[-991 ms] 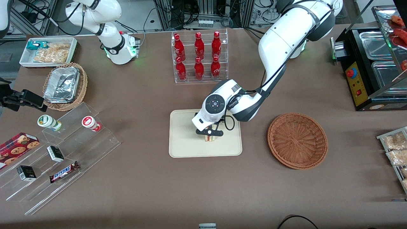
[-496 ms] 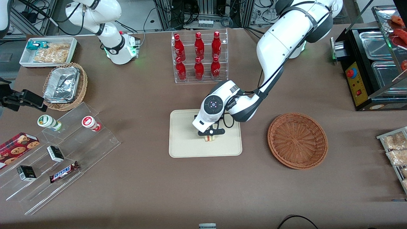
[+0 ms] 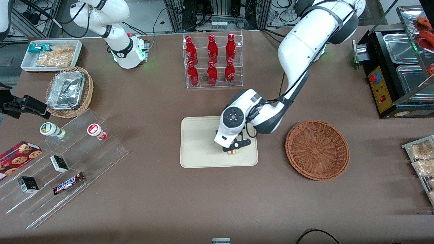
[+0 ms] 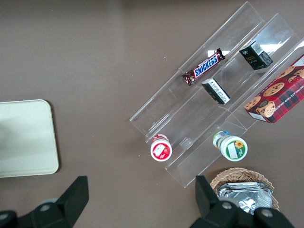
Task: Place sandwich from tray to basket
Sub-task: 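Lift the sandwich and carry it over the wicker basket, then lower the sandwich into the basket and open the left gripper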
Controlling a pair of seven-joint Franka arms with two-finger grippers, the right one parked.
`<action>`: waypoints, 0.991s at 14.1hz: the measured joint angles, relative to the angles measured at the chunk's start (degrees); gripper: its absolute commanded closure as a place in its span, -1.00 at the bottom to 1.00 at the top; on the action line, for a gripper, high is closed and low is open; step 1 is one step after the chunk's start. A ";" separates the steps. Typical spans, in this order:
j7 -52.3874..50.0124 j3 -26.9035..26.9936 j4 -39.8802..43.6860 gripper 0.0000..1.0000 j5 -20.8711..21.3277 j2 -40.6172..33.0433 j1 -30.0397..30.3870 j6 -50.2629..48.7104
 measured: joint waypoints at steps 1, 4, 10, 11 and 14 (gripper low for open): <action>-0.67 0.64 0.59 0.95 0.00 -2.31 0.98 -3.81; -1.36 1.25 0.41 0.91 0.03 -11.16 7.26 -18.24; 7.10 1.55 -15.46 0.91 0.00 -21.01 22.53 -15.32; 8.08 1.57 -17.91 0.91 -0.04 -21.15 24.37 -12.75; 12.36 1.68 -24.05 0.91 -0.07 -20.66 29.08 -3.40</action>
